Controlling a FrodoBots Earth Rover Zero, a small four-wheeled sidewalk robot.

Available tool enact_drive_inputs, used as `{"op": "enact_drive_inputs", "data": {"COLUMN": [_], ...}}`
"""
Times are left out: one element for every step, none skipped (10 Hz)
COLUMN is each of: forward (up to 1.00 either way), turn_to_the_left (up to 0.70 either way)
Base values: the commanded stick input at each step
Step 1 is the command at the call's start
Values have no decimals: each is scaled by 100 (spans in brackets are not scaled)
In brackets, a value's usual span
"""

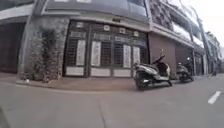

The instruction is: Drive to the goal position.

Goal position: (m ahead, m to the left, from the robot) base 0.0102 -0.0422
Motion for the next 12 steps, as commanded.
{"op": "enact_drive_inputs", "data": {"forward": [0, 0, 0, 0, 0, 0, 0, 0, 0, 0, 0, 0], "turn_to_the_left": [-100, -100, -100, -100, -100, -100, -100, -100, -100, -100, -100, -100]}}
